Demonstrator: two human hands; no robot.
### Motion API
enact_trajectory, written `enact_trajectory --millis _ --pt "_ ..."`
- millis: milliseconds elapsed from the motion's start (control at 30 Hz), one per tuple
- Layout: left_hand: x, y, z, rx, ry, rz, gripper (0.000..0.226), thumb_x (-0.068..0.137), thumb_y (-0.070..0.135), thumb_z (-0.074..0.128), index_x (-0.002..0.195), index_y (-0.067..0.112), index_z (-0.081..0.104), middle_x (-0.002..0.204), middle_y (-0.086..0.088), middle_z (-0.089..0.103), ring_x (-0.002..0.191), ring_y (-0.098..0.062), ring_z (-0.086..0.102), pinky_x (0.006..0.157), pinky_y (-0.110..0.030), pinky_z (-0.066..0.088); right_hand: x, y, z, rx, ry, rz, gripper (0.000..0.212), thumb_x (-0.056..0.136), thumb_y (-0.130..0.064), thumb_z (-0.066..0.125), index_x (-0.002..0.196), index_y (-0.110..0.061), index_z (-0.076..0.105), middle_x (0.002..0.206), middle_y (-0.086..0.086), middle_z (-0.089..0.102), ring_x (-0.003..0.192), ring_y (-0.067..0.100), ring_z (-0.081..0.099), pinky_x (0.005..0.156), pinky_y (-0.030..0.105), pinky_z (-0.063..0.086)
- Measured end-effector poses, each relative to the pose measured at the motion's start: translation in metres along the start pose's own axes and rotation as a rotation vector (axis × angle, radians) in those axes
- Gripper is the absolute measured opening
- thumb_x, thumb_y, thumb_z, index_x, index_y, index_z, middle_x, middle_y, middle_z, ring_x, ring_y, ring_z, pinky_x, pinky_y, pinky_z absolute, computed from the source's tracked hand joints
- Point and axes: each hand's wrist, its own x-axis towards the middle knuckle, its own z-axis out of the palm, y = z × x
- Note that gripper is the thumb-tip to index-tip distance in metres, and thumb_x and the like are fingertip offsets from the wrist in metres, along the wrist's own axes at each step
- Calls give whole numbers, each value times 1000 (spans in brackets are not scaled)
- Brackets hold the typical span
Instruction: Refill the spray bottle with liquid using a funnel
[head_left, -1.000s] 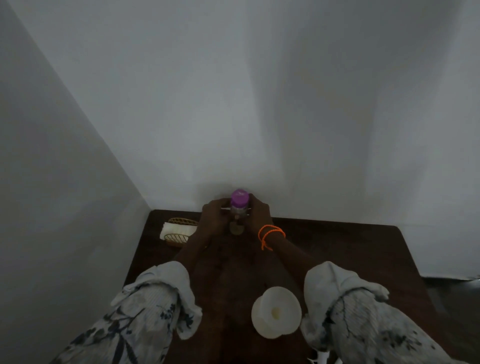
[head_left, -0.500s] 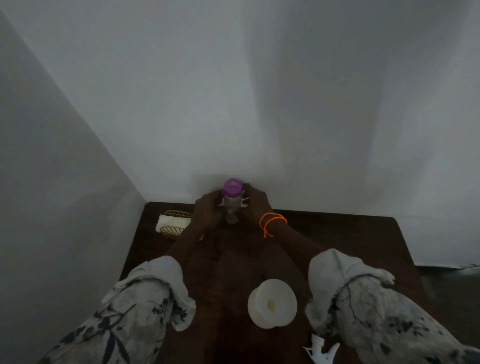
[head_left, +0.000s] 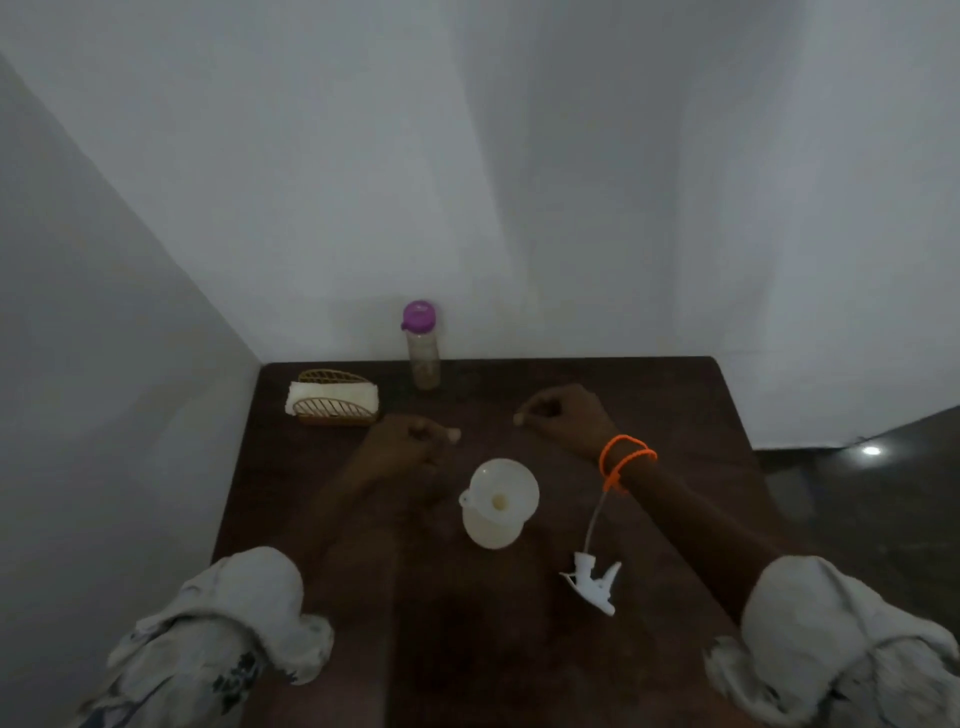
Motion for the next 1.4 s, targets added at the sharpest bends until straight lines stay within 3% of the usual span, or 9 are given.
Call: enact_trajectory --millis 100,233,467,500,667,833,1100,1267,1400 --pt "-18 5 12 -113 -29 -98 17 88 37 76 95 22 80 89 -2 78 91 -19 74 83 -36 60 -30 9 -1 25 -59 52 16 81 -35 80 87 -21 81 75 -6 75 56 -1 65 62 20 55" --pt "-27 -2 21 -150 -78 -149 21 85 38 79 92 18 82 90 -2 79 91 -21 75 89 -43 61 -60 11 5 49 -60 87 14 81 -40 79 84 -26 81 75 -7 76 63 7 71 64 27 60" --pt "-39 -2 29 -164 -68 -123 12 90 13 73 100 12 79 100 -1 78 98 -17 74 86 -33 61 -87 3 15 126 -29 107 6 81 -12 81 87 -11 78 51 -22 65 49 -4 63 59 2 46" --pt "-40 -2 29 -152 -54 -101 12 90 10 72 100 12 79 100 -1 78 98 -17 73 84 -31 60 -87 1 15 139 -14 122 7 81 -9 80 87 -9 78 51 -20 65 48 -4 63 57 3 46" --pt "-45 1 29 -256 -6 -91 13 90 11 73 101 11 79 100 -4 79 97 -19 75 90 -40 61 -90 -7 11 229 47 176 7 82 -4 77 89 -5 77 71 3 73 52 3 67 52 19 56" --pt "-47 -1 27 -290 -43 -86 16 85 8 78 100 9 79 99 -9 78 97 -24 75 90 -44 61 -89 -15 8 157 69 134 5 83 -4 77 87 -6 77 70 2 73 50 2 67 51 17 56" --pt "-52 8 22 -371 -65 -101 16 88 6 73 104 7 76 102 -11 77 94 -22 76 78 -33 63 -87 -24 8 61 123 121 2 78 -7 79 78 -9 78 72 5 76 64 16 73 68 29 62" --pt "-56 7 23 -368 -33 -62 17 89 2 71 106 1 75 100 -15 77 82 -17 76 63 -19 58 -89 -29 7 14 146 100 1 78 -8 78 78 -8 78 74 4 75 63 11 70 68 26 60" --pt "-57 10 26 -399 -26 -40 18 89 1 70 107 1 75 101 -14 76 84 -17 76 64 -19 58 -89 -28 9 -38 151 91 3 77 -11 79 79 -11 78 80 3 76 70 9 70 72 28 61"
